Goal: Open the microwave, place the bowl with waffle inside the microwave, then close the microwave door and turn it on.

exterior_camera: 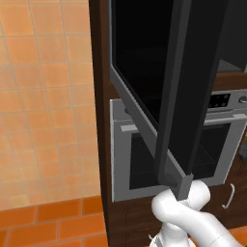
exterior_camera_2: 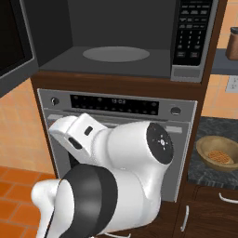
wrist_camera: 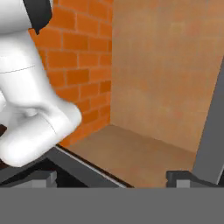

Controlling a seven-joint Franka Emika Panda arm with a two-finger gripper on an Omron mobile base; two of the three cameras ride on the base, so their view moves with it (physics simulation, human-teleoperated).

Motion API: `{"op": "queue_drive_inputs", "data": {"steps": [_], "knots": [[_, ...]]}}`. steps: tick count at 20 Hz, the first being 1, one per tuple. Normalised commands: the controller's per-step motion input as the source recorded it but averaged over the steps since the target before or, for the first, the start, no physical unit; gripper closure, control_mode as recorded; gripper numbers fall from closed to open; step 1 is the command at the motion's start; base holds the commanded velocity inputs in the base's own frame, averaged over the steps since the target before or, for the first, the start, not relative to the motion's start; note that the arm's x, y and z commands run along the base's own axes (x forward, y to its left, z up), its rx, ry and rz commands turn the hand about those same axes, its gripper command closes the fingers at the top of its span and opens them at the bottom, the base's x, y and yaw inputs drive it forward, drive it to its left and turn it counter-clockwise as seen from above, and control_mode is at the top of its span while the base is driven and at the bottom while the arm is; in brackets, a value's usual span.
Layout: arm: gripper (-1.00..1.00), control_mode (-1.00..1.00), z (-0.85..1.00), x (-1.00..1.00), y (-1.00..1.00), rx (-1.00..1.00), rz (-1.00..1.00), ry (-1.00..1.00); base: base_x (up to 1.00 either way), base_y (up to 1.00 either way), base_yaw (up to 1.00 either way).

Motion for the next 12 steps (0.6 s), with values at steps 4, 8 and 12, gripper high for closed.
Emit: {"op": "queue_drive_inputs", "data": {"steps": [4, 8, 12], "knots": [[-1.0, -1.0, -0.27, 0.21, -1.0, 0.2, -0.46, 0.39, 0.0, 0.0, 0.0], [-1.0, -1.0, -0.32, 0.43, -1.0, 0.03, -0.35, 0.33, 0.0, 0.0, 0.0], [-1.0, -1.0, -0.39, 0.47, -1.0, 0.0, -0.32, 0.36, 0.0, 0.0, 0.0]]}}
